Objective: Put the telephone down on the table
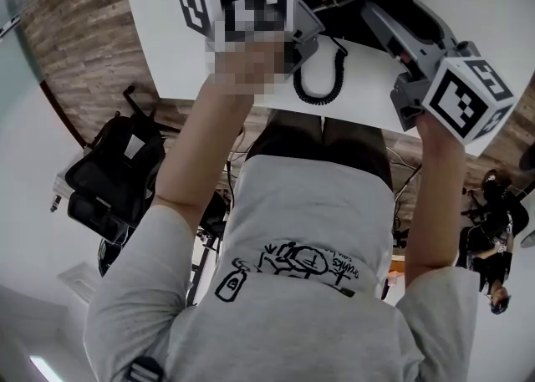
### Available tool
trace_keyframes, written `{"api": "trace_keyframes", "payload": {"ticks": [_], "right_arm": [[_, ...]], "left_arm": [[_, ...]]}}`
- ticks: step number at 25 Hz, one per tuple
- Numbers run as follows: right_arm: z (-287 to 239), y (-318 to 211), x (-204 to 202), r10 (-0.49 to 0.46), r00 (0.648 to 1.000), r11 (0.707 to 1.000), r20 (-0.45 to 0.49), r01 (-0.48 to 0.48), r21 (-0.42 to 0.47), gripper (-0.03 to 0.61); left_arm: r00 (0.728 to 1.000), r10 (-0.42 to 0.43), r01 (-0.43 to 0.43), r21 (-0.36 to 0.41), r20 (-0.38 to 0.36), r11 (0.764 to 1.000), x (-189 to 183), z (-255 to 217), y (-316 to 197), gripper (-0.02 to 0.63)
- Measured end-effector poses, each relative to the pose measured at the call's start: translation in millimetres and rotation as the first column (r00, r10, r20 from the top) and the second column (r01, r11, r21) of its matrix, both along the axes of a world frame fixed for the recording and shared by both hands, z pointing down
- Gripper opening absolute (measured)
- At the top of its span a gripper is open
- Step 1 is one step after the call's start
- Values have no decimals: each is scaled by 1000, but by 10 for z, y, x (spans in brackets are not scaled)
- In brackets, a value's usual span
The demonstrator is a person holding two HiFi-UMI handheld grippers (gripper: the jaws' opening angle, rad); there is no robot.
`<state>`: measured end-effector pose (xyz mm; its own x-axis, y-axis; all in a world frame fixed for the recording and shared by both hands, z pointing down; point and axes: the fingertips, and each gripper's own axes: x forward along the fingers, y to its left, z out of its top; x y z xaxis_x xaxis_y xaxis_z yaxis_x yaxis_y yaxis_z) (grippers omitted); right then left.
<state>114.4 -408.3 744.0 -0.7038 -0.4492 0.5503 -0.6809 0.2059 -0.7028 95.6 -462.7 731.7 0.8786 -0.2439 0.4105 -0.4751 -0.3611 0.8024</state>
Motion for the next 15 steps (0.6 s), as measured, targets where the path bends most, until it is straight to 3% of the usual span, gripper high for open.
{"api": "trace_keyframes", "payload": {"ticks": [9, 15], "right_arm": [[87, -19, -18, 12, 999, 1000, 48, -10, -22, 238], [118, -28, -8, 14, 1000, 1000, 10, -14, -16, 244]], "left_arm": [[997, 17, -19, 28, 76, 999, 43, 35, -2, 313], [996, 33, -34, 10, 86, 999, 63, 76, 2, 316]]}}
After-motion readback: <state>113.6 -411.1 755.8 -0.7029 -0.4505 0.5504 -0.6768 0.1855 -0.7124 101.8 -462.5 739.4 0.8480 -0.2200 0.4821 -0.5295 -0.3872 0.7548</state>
